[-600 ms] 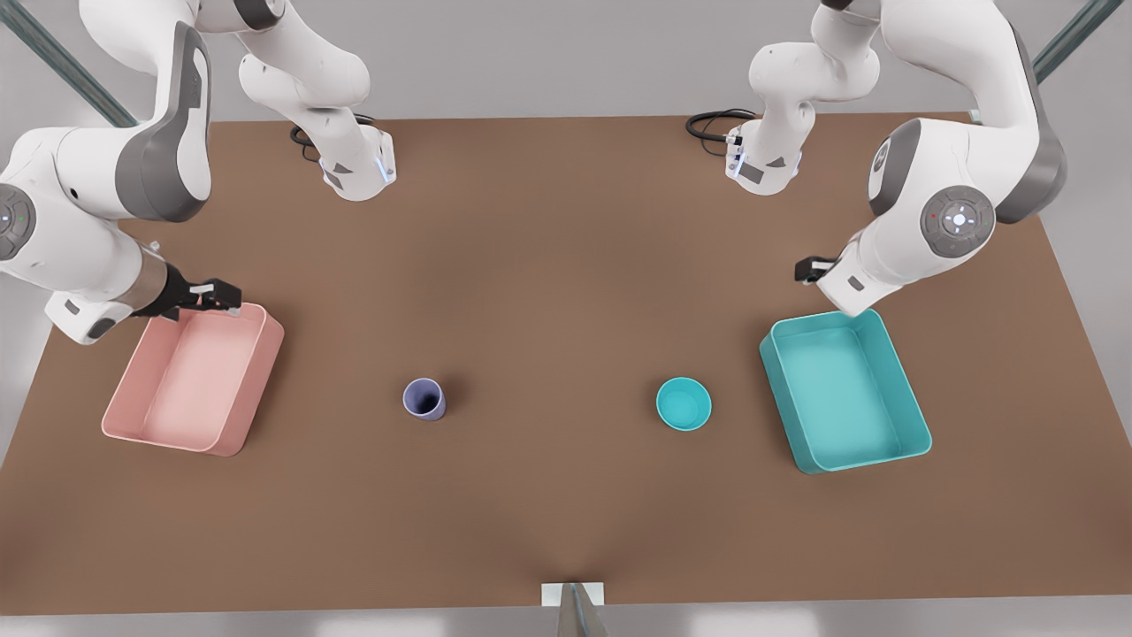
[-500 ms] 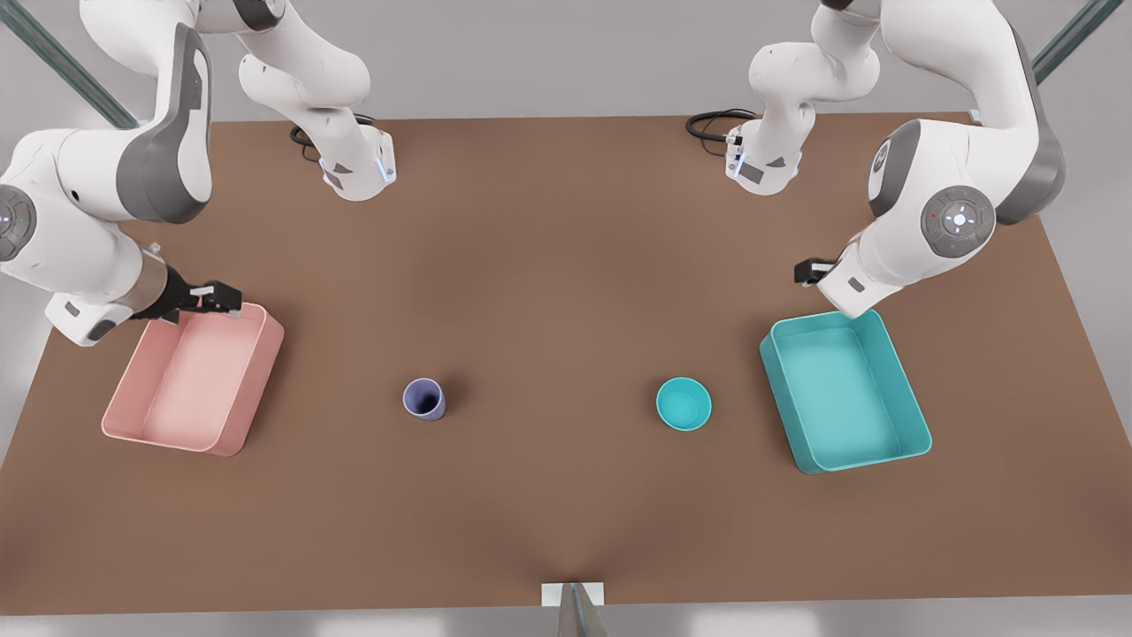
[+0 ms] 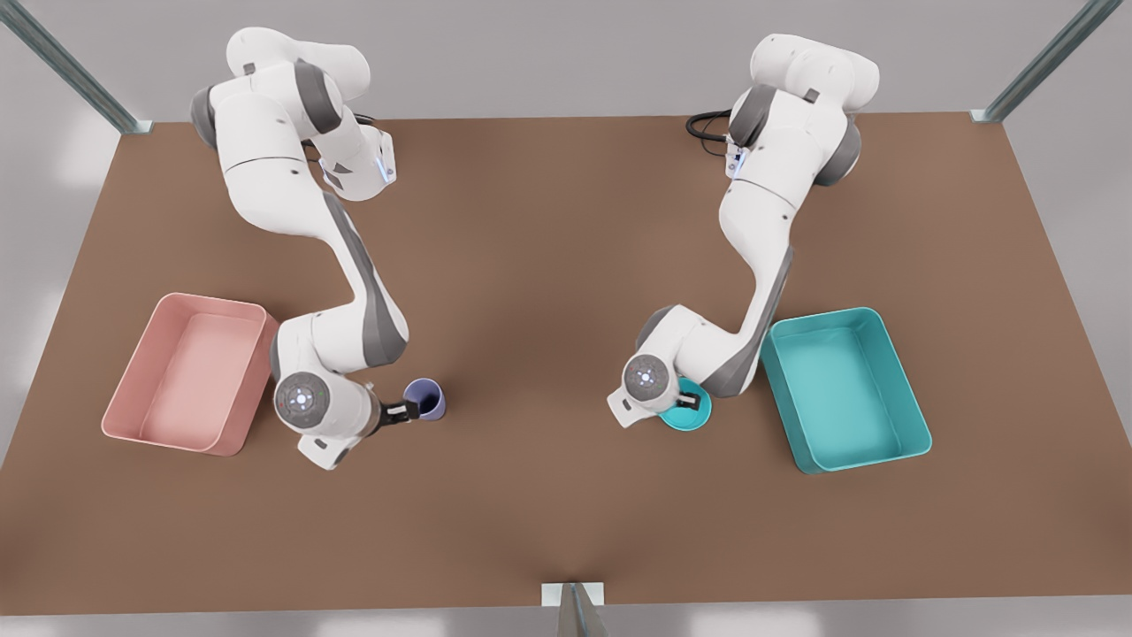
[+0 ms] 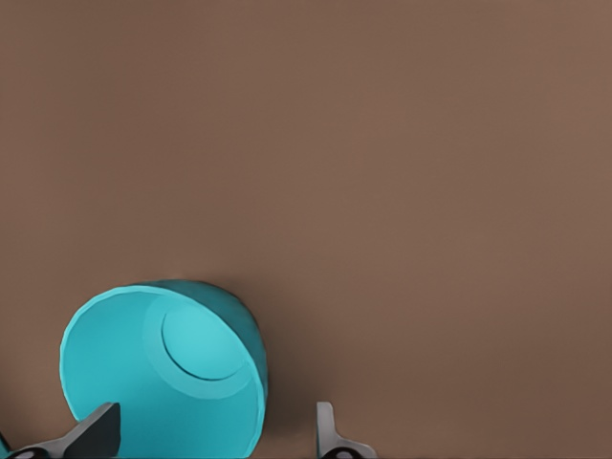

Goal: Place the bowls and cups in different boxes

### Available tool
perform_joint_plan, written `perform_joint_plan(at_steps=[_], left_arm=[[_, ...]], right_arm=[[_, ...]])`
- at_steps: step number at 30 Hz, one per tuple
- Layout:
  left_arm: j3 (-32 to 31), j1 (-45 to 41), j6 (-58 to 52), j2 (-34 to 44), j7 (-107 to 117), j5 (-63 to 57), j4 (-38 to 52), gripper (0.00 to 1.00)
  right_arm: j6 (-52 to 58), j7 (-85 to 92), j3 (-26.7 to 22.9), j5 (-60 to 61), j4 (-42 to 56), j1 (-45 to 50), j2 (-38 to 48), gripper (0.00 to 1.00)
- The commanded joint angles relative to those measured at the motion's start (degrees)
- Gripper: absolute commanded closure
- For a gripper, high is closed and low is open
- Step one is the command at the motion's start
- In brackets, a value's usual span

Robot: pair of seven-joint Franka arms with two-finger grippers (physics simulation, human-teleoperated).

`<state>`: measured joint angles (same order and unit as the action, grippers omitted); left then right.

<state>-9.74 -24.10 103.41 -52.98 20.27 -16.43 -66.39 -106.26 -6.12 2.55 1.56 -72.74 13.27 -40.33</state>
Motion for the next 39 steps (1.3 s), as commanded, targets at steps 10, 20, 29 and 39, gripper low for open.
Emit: perform_joint_plan(at_steps=[10, 20, 29, 39], left_arm=[[0.1, -0.8, 5.6, -2.0, 15.5, -2.6, -4.3, 0.51], [1.3, 1.2, -6.1, 7.1, 17.3, 0.8, -4.1, 0.79], [6.3, 18.4, -9.2, 13.3, 4.6, 1.0, -8.1, 0.79], [10.1, 20.6, 10.7, 9.9, 4.1, 0.7, -19.8, 0.79]], right_arm=[[-25.0, -20.9, 0.1, 1.3, -25.0, 1.0, 10.4, 0.0], [-25.1, -20.2, 0.1, 1.3, -29.1, 0.9, 7.9, 0.0], [-26.1, -20.0, 0.1, 1.2, -28.8, 1.0, 6.1, 0.54], [-23.8, -18.5, 0.1, 1.5, -27.4, 0.9, 8.9, 0.79]])
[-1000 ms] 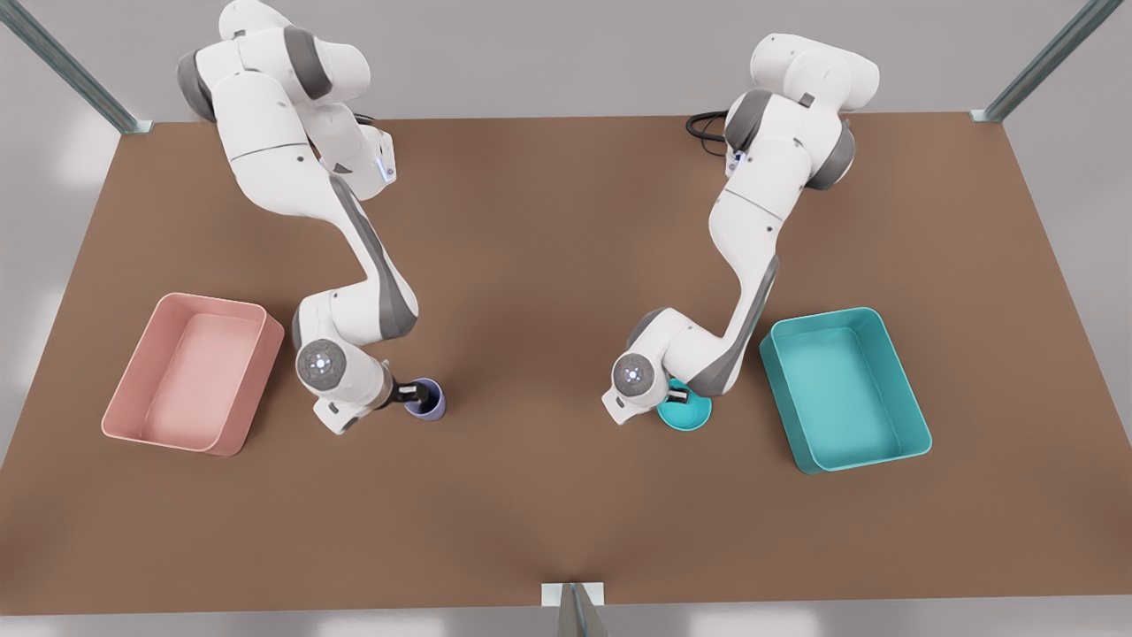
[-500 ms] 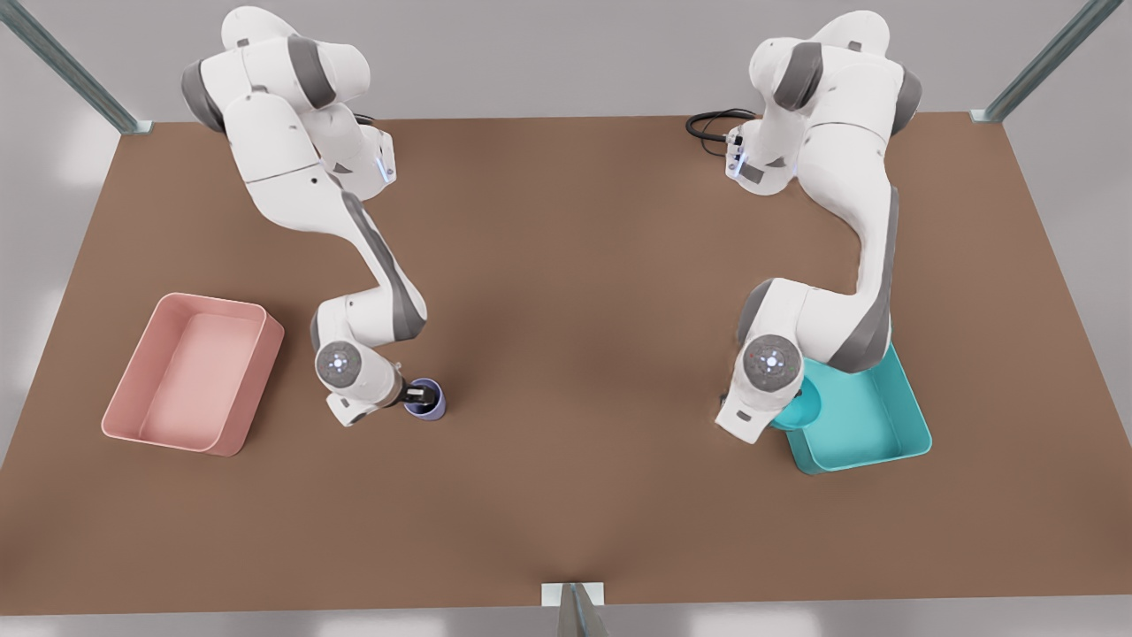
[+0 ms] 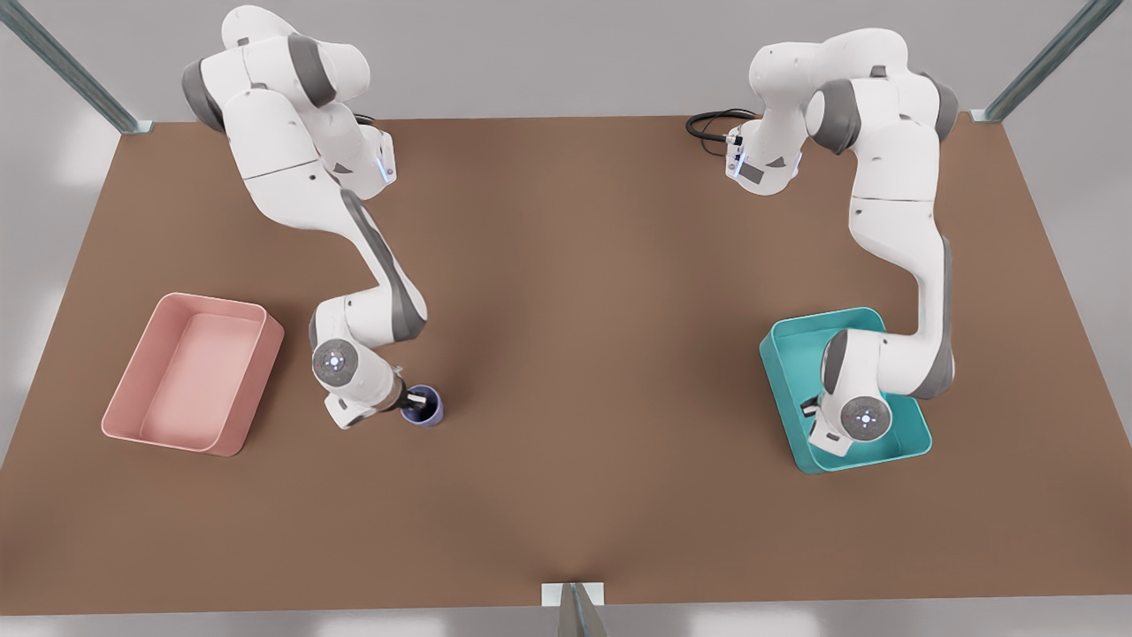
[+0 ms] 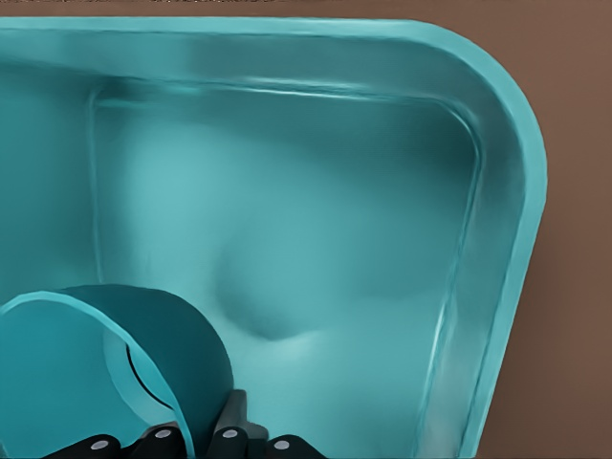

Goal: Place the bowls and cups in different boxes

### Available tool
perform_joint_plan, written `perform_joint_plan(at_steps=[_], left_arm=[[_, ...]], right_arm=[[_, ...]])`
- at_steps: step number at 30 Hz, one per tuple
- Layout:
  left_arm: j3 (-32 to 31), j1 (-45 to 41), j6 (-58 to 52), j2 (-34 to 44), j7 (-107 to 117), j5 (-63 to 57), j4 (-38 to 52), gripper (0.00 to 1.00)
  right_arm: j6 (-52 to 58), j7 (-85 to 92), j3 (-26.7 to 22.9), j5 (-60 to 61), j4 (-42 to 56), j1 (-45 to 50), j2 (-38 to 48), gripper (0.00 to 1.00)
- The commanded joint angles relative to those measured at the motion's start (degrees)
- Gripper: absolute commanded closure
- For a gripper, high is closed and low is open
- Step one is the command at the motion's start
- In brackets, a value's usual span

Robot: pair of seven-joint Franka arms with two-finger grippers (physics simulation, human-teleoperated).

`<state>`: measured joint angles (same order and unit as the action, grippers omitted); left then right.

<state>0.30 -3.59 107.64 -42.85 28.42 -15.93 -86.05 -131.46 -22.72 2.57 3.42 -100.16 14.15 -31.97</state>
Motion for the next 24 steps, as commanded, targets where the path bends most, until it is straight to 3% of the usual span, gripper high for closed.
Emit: perform_joint_plan(at_steps=[1, 2, 4, 7, 9, 11, 13, 24], left_arm=[[0.1, 0.2, 6.4, -0.2, -4.1, 0.2, -0.2, 0.79], [0.1, 0.2, 6.4, -0.2, -4.2, 0.2, -0.2, 0.76], [0.1, 0.2, 5.4, 0.6, -4.0, 0.2, 0.2, 0.02], [-1.4, -0.2, -9.5, 10.1, -3.7, 0.8, 1.2, 0.0], [-2.9, -0.1, -24.8, 18.2, -4.0, 12.1, 6.8, 0.0], [-2.8, -2.1, -28.4, 25.7, -7.3, 18.5, 6.9, 0.0], [-2.5, -3.1, -33.1, 30.5, -16.0, 17.6, 7.1, 0.0], [-3.2, -3.0, -34.8, 29.8, -15.9, 17.0, 10.2, 0.0]], right_arm=[[2.4, 1.7, -0.1, -0.3, 0.0, -1.2, 2.8, 0.79], [5.2, 8.1, -0.2, -0.4, 0.0, -3.4, 5.9, 0.79], [11.0, 22.8, -0.8, -1.0, 1.0, -8.6, 10.1, 0.79], [17.9, 38.5, -1.3, -2.9, 4.6, -18.6, 11.1, 0.79], [18.6, 48.0, -1.3, -2.9, 5.1, -25.0, 11.5, 0.79], [20.4, 51.8, -1.3, -3.0, 5.0, -29.1, 11.6, 0.79], [21.8, 57.2, -1.3, -3.0, 4.8, -33.4, 11.9, 0.79], [8.1, 58.4, -3.3, -3.7, 4.2, -36.8, 2.6, 0.79]])
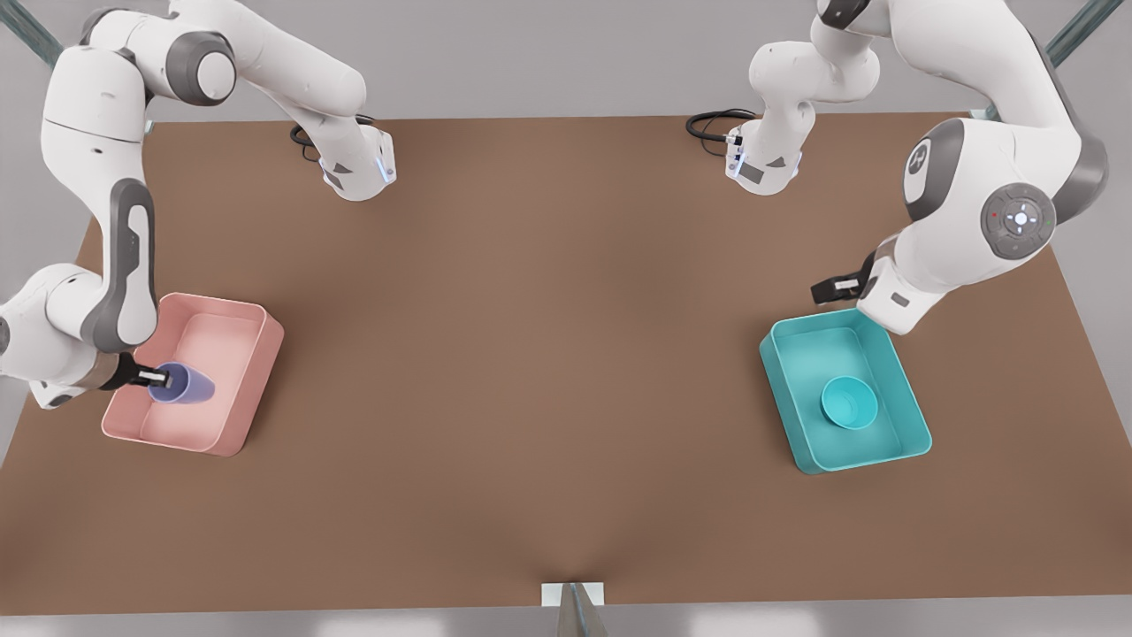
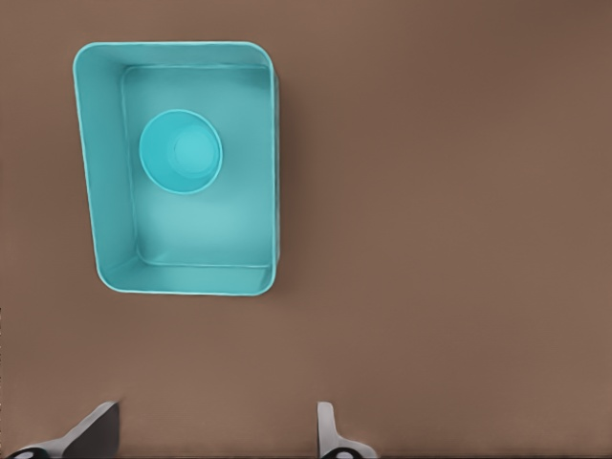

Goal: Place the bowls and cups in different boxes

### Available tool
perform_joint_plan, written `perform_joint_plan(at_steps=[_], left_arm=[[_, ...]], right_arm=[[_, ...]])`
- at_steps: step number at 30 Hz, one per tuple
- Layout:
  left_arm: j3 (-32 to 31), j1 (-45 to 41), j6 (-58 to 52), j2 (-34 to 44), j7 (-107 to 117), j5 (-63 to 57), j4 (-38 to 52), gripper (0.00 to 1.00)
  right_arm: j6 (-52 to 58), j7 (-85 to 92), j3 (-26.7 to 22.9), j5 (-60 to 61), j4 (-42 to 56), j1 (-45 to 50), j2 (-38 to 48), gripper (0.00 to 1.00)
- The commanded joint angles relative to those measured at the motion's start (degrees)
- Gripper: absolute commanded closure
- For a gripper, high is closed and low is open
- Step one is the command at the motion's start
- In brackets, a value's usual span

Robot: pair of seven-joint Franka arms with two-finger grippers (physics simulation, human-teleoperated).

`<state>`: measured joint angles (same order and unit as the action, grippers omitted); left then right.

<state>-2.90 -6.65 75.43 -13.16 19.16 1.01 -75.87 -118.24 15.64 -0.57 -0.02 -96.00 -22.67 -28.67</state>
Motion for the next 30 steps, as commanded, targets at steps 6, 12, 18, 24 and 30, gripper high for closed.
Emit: perform_joint_plan(at_steps=[6, 12, 18, 24, 30], left_arm=[[-0.5, 0.0, -2.9, 0.1, -6.6, -1.5, -0.2, 0.0], [-0.6, 0.2, -2.9, 0.1, -6.6, -1.5, -0.2, 0.0], [-0.6, 0.3, -2.9, 0.1, -6.5, -1.5, -0.1, 0.0], [-0.7, 0.2, -2.8, 0.1, -6.4, -1.5, -0.2, 0.0], [-0.7, 0.1, -2.9, 0.1, -6.4, -1.5, -0.2, 0.0]], right_arm=[[-8.1, 19.9, -0.9, -0.8, -0.9, 0.1, -3.2, 0.79], [-7.6, 19.3, -0.8, -0.2, -2.2, 0.1, -4.3, 0.28], [-4.2, 20.2, -0.7, -0.2, -2.1, 0.0, -3.2, 0.0], [4.6, 21.0, -0.1, -0.1, -1.7, 0.4, 3.6, 0.0], [26.0, -3.7, 1.4, 0.2, 9.9, 10.8, 9.4, 0.0]])
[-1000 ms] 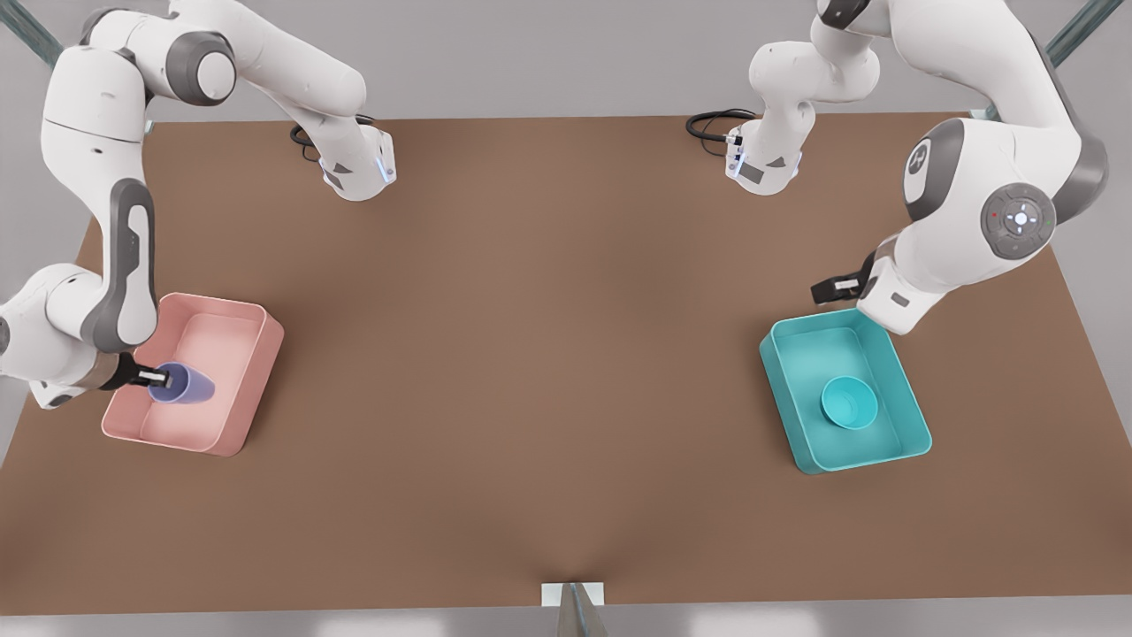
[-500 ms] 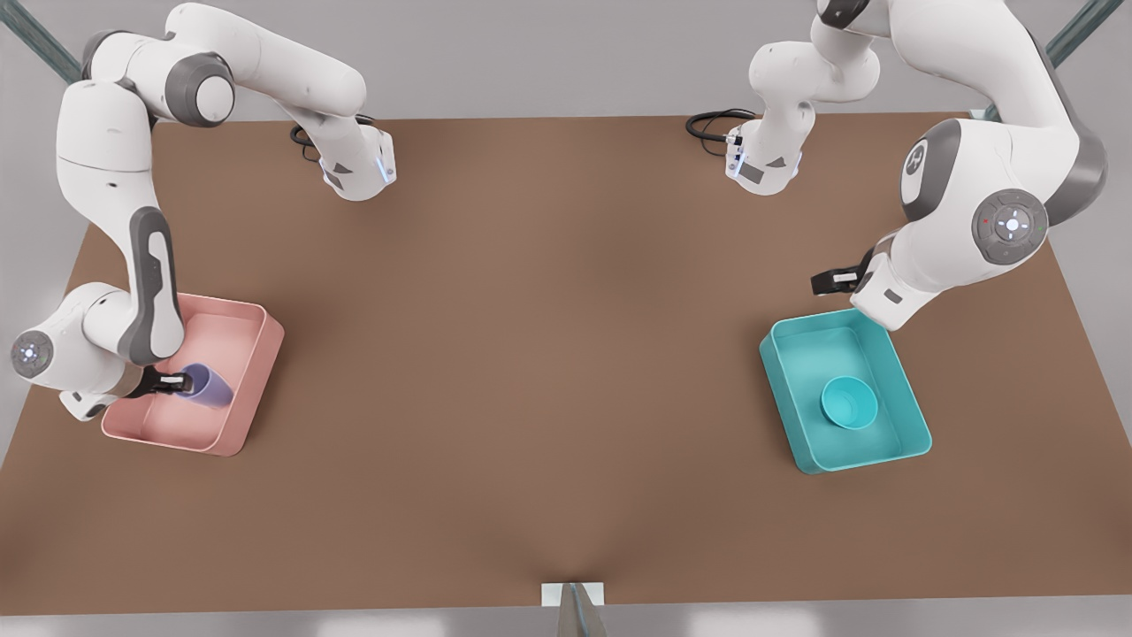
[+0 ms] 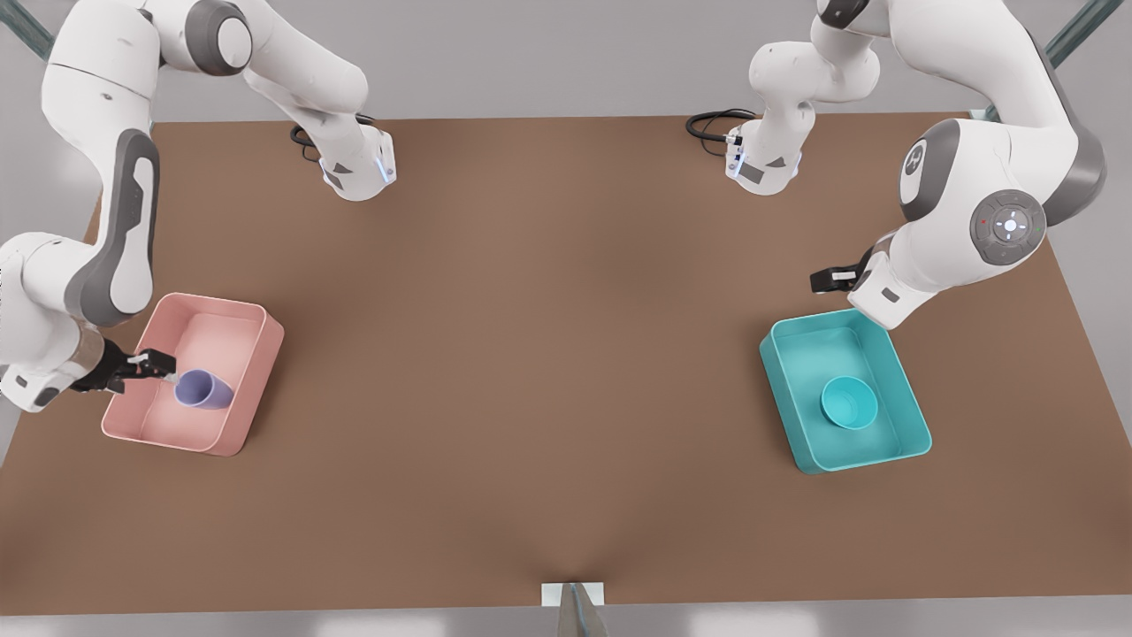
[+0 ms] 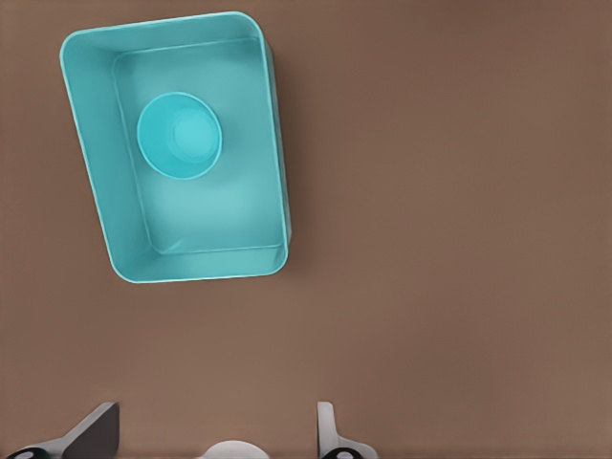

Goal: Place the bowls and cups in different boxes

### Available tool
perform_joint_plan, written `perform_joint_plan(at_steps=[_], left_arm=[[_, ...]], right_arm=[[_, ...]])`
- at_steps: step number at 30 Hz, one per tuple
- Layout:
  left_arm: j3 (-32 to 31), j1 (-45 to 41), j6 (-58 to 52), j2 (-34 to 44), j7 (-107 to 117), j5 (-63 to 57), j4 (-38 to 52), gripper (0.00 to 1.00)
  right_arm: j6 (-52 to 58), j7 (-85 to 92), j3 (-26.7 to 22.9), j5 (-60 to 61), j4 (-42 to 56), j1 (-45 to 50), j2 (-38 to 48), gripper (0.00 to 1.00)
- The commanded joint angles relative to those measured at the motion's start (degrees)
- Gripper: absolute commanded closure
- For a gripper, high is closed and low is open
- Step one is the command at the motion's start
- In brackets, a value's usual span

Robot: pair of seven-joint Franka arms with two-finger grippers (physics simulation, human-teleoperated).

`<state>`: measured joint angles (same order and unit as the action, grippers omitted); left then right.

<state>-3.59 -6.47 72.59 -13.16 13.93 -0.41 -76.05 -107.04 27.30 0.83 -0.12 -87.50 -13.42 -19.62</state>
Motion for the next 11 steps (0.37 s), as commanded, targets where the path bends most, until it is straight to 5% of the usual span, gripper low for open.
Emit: perform_joint_plan(at_steps=[1, 4, 11], left_arm=[[0.0, 0.0, -0.1, 0.1, -1.2, 0.0, 0.0, 0.0], [0.0, 0.0, -0.1, 0.1, -1.2, 0.0, 0.0, 0.0], [0.0, -0.1, 0.0, 0.1, -1.2, 0.0, 0.0, 0.0]], right_arm=[[17.8, -22.5, 0.0, 0.0, 4.5, 5.2, 0.5, 0.0], [22.3, -24.7, 0.1, -0.1, -0.2, 7.4, 13.5, 0.0], [23.1, -25.6, 0.0, -0.2, -0.4, 7.4, 14.5, 0.0]])
